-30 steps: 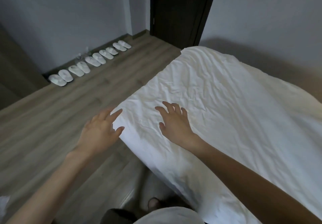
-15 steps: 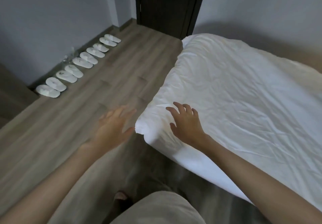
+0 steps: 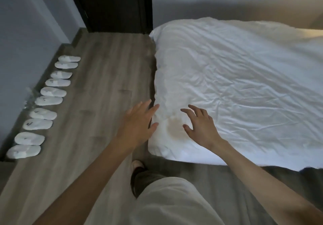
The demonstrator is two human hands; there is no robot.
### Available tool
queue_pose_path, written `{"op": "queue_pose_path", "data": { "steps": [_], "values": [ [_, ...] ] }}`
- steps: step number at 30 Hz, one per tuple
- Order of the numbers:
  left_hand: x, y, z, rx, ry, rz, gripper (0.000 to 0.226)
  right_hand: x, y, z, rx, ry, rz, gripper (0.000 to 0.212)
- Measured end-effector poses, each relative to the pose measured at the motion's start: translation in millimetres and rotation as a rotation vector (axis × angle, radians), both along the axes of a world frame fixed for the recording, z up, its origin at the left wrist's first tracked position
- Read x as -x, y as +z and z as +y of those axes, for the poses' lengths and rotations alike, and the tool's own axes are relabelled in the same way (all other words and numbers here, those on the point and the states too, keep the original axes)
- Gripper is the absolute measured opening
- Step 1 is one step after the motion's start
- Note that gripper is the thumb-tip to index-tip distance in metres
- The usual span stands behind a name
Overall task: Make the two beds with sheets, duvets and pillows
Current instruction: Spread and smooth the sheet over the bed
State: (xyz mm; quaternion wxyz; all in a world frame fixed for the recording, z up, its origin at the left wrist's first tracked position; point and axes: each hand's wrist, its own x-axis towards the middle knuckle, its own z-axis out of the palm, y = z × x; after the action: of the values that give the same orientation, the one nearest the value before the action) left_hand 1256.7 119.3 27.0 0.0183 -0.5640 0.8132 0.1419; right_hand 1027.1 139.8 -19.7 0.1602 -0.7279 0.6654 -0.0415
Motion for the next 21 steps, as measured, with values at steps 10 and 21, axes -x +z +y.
{"op": "queue_pose_path", "data": {
  "steps": [10,21],
  "values": [
    [-6,-4,-140,-0.02,-0.347,0.057,0.055,-22,-27,-53,0.064,-0.44,0.0,0.055],
    [77,-76,-218,-0.172,-0.995,0.097,0.046,-46,-89,-6,-0.162,-1.303,-0.298,0.058]
  ]
}}
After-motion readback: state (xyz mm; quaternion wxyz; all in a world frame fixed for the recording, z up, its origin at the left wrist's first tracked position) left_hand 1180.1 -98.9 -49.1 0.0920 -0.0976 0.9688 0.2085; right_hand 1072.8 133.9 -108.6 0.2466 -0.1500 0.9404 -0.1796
